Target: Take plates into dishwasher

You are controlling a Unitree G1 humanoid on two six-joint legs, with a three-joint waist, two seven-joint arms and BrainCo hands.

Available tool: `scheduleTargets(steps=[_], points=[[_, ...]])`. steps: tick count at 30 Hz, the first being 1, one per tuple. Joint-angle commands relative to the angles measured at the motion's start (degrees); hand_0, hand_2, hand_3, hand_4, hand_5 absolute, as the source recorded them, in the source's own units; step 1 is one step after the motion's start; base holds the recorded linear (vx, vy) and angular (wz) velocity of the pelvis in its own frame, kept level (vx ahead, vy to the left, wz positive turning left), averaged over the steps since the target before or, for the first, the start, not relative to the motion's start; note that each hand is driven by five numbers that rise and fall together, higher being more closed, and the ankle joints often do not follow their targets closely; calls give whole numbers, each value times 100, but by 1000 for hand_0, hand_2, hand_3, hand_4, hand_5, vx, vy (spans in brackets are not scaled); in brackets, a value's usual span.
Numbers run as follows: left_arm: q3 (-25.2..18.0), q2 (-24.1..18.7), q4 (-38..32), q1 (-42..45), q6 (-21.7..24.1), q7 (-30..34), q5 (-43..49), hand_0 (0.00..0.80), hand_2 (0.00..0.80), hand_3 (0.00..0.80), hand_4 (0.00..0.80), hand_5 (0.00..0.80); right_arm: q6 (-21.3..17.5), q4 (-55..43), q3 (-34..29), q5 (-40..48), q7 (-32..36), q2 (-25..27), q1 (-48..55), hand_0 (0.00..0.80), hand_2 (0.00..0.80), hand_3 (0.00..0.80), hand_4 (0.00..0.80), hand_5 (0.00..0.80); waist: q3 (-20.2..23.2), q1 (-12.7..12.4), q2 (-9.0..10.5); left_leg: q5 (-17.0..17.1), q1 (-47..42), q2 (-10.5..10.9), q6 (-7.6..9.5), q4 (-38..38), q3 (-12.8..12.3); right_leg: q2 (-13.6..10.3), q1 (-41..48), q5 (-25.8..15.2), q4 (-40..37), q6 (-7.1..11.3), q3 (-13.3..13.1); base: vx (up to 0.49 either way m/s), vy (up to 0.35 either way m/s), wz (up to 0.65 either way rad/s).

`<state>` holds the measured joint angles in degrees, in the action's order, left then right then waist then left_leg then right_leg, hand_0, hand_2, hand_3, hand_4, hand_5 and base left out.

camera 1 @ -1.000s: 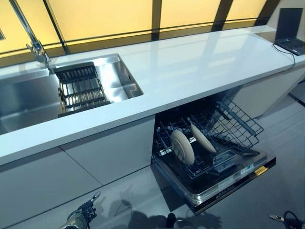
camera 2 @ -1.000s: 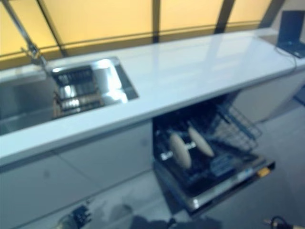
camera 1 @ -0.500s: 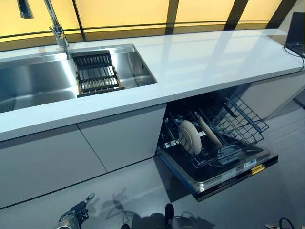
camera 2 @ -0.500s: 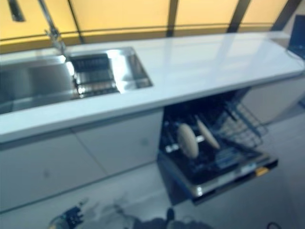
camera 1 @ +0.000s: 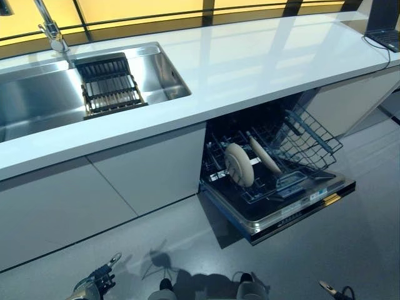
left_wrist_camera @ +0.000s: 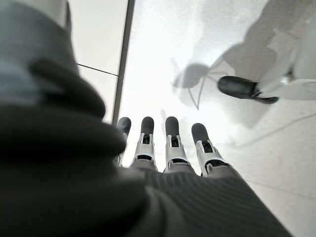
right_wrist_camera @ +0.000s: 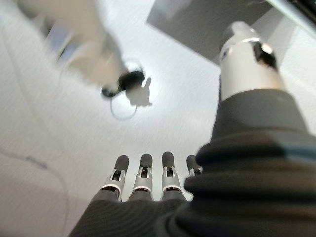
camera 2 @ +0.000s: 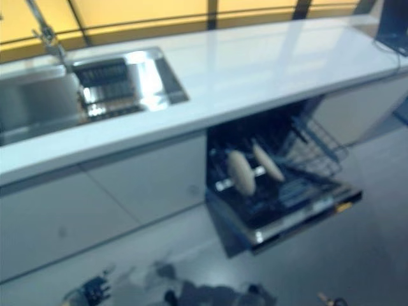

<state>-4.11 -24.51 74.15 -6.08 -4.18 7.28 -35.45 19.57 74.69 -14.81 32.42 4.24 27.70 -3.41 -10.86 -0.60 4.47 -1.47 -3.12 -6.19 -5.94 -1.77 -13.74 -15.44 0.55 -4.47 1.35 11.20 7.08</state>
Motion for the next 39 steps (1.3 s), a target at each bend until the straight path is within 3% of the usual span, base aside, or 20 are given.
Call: scheduleTargets(steps=[1, 4, 12, 16, 21, 25, 32, 39], points=[[-174, 84, 110, -169, 126, -15, -267, 0, 0, 0, 0, 0, -253, 69, 165, 365, -199, 74, -79, 0, 0, 0, 0, 0, 54, 86, -105, -239, 548, -137, 548, -611, 505, 193, -335, 72, 371, -259, -83, -123, -150, -16], [0, 278, -110, -228, 188, -49, -217, 0, 0, 0, 0, 0, -309, 33, 110, 1073, -240, 34, -173, 0, 0, 0, 0, 0, -68, 89, -241, 31, 543, -101, 450, -197, 689, 328, -358, 336, 425, -291, 9, -194, -135, 11], [152, 544, -227, -111, 334, -21, -407, 0, 0, 0, 0, 0, -524, 49, 2, 1992, -270, 32, -470, 0, 0, 0, 0, 0, -204, 54, -634, 283, 501, 28, 344, 177, 976, 295, -442, 617, 757, -426, 212, -72, -12, 15], [181, 649, -138, -92, 402, 46, -476, 0, 0, 0, 0, 0, -631, 15, -93, 2673, -369, 78, -715, 0, 0, 0, 0, 0, -286, 48, -842, 330, 572, 97, 303, 130, 999, 179, -566, 762, 1024, -479, 271, -64, 86, 10], [350, 994, -110, -4, 558, 258, -810, 0, 0, 0, 0, 0, -798, 24, -262, 3164, -125, 370, -1079, 0, 0, 0, 0, 0, -427, -14, -1328, 337, 697, 293, 262, -59, 1081, -61, -718, 1009, 1441, -552, 323, -43, 170, 10], [477, 1190, -131, 112, 615, 323, -996, 0, 0, 0, 0, 0, -835, -108, -322, 3549, 50, 529, -1406, 0, 0, 0, 0, 0, -524, -75, -1588, 335, 806, 416, 218, -273, 1128, -212, -799, 1163, 1749, -633, 381, -10, 163, 14], [649, 1438, -16, 360, 654, 528, -1102, 0, 0, 0, 0, 0, -676, -394, -256, 4151, 604, 547, -1929, 0, 0, 0, 0, 0, -575, -175, -1860, 323, 834, 600, 188, -480, 1177, -412, -831, 1358, 2152, -740, 525, 12, 128, 18], [926, 1678, -129, 700, 628, 593, -1129, 0, 0, 0, 0, 0, -687, -863, -98, 4006, 890, 647, -2507, 0, 0, 0, 0, 0, -585, -338, -2070, 308, 646, 861, 177, -569, 1358, -631, -630, 1521, 2458, -786, 712, 55, 125, 14]])
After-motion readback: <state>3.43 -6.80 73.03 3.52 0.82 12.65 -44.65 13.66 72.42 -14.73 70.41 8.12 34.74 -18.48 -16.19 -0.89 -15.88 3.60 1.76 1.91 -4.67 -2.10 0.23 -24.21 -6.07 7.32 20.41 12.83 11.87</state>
